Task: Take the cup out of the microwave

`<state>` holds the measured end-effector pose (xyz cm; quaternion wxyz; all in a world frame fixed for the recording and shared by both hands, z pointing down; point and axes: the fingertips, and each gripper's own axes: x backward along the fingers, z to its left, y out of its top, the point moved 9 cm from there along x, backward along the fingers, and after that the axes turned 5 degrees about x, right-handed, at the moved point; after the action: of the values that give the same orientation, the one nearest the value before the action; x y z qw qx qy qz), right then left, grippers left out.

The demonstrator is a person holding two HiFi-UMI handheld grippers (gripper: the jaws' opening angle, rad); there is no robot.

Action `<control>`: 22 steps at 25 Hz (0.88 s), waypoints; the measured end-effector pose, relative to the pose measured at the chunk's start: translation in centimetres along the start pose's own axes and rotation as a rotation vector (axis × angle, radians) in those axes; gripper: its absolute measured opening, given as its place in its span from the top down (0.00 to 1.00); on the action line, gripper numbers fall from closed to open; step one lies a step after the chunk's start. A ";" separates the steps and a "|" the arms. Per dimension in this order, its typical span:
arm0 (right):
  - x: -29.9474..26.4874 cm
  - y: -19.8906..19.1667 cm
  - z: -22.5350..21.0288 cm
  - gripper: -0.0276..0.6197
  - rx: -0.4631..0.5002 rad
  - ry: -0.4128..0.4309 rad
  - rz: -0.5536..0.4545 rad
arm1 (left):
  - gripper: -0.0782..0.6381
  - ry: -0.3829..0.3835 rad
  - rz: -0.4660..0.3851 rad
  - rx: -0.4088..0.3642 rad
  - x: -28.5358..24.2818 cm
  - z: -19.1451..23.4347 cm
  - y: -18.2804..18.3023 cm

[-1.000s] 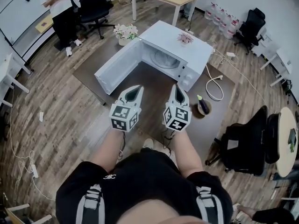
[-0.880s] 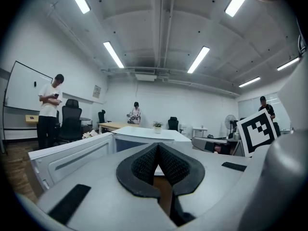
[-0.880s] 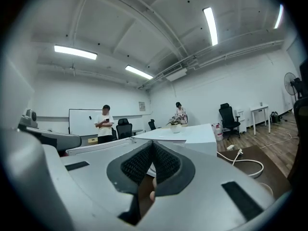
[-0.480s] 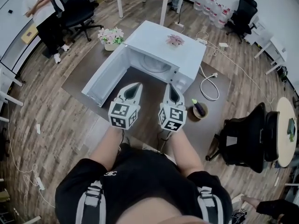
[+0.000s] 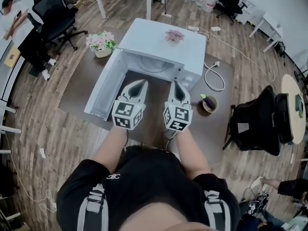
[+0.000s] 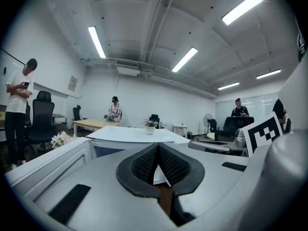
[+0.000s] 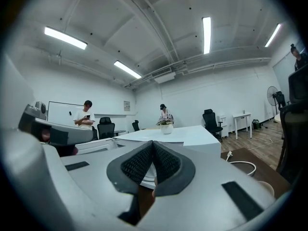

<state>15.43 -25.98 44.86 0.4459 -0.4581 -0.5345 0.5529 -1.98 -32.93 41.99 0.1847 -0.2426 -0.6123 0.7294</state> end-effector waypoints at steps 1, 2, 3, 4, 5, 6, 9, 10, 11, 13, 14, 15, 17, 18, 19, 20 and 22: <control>-0.3 -0.1 0.5 0.95 0.007 -0.006 -0.012 | 0.90 -0.011 -0.001 -0.001 -0.1 0.5 0.2; -0.7 -0.1 0.9 0.93 0.015 -0.005 -0.024 | 0.90 -0.019 -0.003 -0.002 -0.2 1.0 0.3; -1.2 -0.2 1.4 0.80 0.020 0.000 -0.033 | 0.90 -0.026 -0.004 -0.002 -0.2 1.5 0.5; -1.7 -0.4 1.9 0.68 0.020 0.005 -0.037 | 0.90 -0.030 -0.005 -0.001 -0.2 1.9 0.6; -2.4 -0.7 2.2 0.56 0.019 0.004 -0.036 | 0.90 -0.033 -0.004 0.000 -0.3 2.4 0.6; -3.0 -1.0 2.6 0.49 0.019 -0.004 -0.033 | 0.90 -0.035 -0.003 0.001 -0.4 2.8 0.6; -5.0 -2.1 3.7 0.29 0.025 -0.028 -0.008 | 0.90 -0.037 0.004 0.003 -0.5 4.2 0.5; -5.6 -2.6 4.0 0.26 0.023 -0.030 0.006 | 0.90 -0.035 0.008 0.004 -0.5 4.6 0.4; -6.2 -3.1 4.4 0.25 0.020 -0.030 0.021 | 0.90 -0.032 0.010 0.007 -0.5 5.1 0.3; -7.4 -4.0 4.9 0.23 0.012 -0.027 0.048 | 0.90 -0.026 0.014 0.021 -0.6 6.0 0.0; -8.0 -4.5 5.1 0.22 0.009 -0.026 0.060 | 0.90 -0.023 0.016 0.027 -0.6 6.4 -0.1; -8.7 -5.0 5.4 0.22 0.007 -0.026 0.072 | 0.90 -0.020 0.019 0.030 -0.6 6.7 -0.3; -10.2 -5.8 5.9 0.21 0.004 -0.032 0.098 | 0.90 -0.012 0.029 0.035 -0.6 7.4 -0.7; -10.9 -6.2 6.0 0.20 -0.001 -0.039 0.111 | 0.90 -0.007 0.033 0.040 -0.6 7.7 -0.9; -11.5 -6.7 6.0 0.20 -0.008 -0.045 0.124 | 0.90 0.001 0.033 0.045 -0.6 8.0 -1.1; -12.2 -7.2 6.1 0.20 -0.012 -0.051 0.136 | 0.90 0.010 0.031 0.051 -0.7 8.4 -1.3; -13.5 -8.2 6.1 0.20 -0.007 -0.064 0.153 | 0.90 0.025 0.029 0.065 -0.8 9.1 -1.7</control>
<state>11.89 -40.14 53.47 0.3834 -0.4811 -0.5140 0.5978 -6.63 -40.40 44.95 0.1896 -0.2546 -0.5823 0.7484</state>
